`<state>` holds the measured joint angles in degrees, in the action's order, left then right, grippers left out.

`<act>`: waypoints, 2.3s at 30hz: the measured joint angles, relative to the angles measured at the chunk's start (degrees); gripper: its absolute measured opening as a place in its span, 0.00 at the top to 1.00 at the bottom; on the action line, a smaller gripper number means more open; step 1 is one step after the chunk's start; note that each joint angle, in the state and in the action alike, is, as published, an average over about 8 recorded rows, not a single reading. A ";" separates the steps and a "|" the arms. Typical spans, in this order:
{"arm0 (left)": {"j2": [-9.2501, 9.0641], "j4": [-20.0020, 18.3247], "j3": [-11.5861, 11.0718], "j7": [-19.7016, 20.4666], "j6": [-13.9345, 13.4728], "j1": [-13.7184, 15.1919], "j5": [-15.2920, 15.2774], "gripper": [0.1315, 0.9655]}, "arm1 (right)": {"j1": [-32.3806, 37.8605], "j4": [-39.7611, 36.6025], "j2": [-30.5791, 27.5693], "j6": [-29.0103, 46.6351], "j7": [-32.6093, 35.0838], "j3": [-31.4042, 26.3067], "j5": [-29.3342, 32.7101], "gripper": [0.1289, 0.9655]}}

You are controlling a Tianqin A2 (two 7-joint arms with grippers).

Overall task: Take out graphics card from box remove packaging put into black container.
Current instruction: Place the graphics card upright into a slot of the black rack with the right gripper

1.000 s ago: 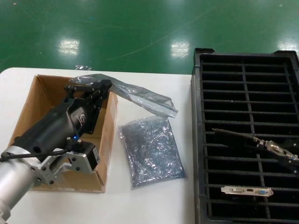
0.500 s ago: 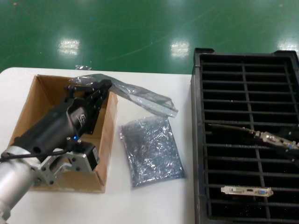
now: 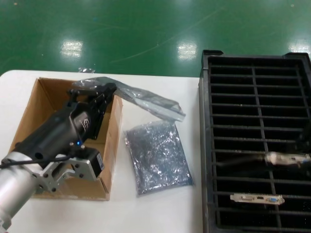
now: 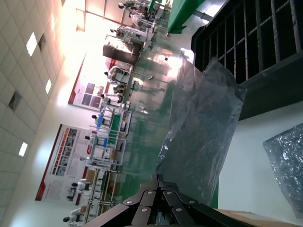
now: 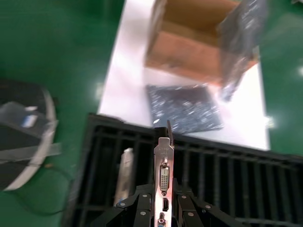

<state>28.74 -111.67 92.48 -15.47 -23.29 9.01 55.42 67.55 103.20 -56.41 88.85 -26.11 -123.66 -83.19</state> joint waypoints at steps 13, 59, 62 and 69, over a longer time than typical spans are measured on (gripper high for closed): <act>0.00 0.00 0.00 0.00 0.00 0.00 0.00 0.99 | 12.48 -2.62 -0.91 1.06 -3.88 -17.71 -0.83 0.93; 0.00 0.00 0.00 0.00 0.00 0.00 0.00 0.99 | 16.52 -25.11 12.44 1.09 -8.85 -26.90 4.02 0.93; 0.00 0.00 0.00 0.00 0.00 0.00 0.00 0.99 | 16.39 -24.92 12.80 1.09 -8.61 -26.99 5.21 0.93; 0.00 0.00 0.00 0.00 0.00 0.00 0.00 0.99 | 15.80 -23.94 13.79 1.09 -8.47 -27.55 7.50 0.93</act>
<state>28.74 -111.67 92.48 -15.47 -23.29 9.01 55.42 83.35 79.25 -42.61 89.94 -34.58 -151.21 -75.69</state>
